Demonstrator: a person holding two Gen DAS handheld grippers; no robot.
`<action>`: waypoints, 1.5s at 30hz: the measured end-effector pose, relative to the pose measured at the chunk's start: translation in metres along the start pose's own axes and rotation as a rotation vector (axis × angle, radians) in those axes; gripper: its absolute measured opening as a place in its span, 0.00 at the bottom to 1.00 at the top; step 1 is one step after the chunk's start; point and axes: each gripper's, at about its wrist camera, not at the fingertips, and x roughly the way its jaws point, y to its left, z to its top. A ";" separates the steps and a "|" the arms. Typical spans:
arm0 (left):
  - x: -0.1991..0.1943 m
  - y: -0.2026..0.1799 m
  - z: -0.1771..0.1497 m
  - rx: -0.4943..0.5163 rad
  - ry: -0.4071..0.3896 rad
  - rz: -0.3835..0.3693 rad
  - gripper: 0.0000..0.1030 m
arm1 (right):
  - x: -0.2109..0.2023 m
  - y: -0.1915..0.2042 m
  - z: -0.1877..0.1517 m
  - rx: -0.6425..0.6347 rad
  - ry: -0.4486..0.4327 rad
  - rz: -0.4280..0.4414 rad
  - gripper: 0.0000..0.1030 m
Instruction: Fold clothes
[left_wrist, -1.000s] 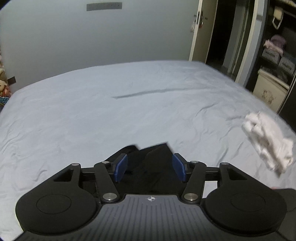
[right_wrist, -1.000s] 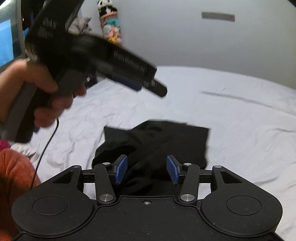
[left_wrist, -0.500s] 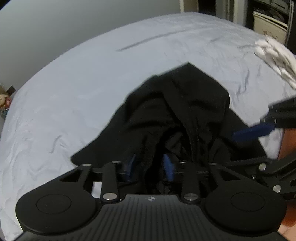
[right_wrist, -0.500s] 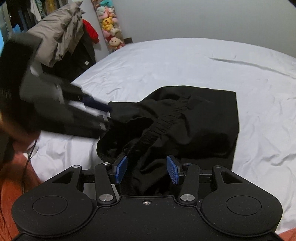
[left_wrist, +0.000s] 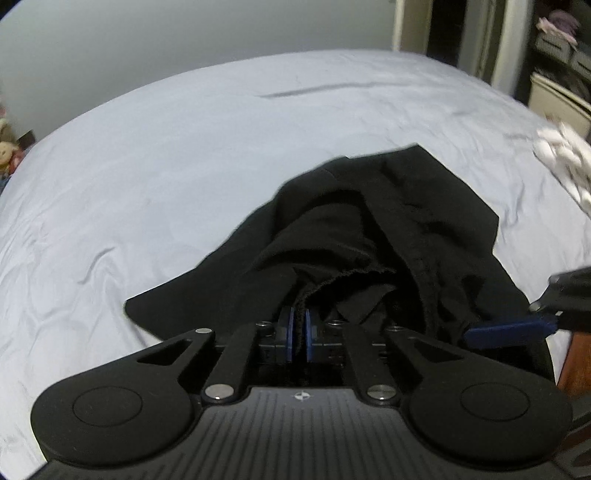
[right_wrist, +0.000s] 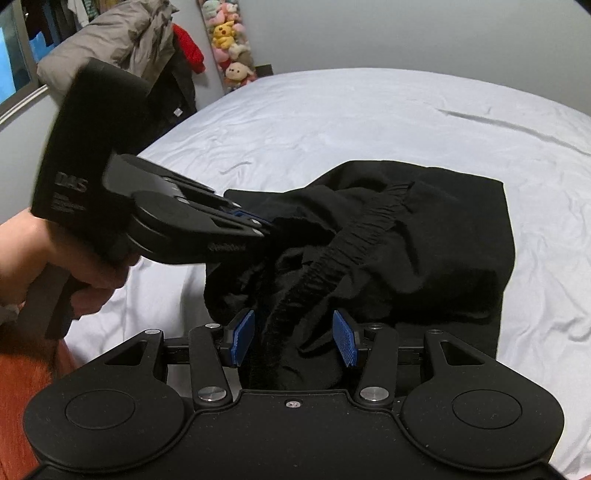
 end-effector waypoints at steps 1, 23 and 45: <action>-0.001 0.003 -0.001 -0.018 -0.002 -0.001 0.05 | 0.004 0.002 0.001 0.005 0.003 0.000 0.45; -0.037 0.078 -0.017 -0.406 -0.073 0.150 0.05 | -0.064 -0.096 -0.011 0.205 -0.085 -0.375 0.06; -0.041 0.081 -0.026 -0.418 -0.037 0.212 0.08 | -0.081 -0.127 -0.039 0.387 0.014 -0.362 0.38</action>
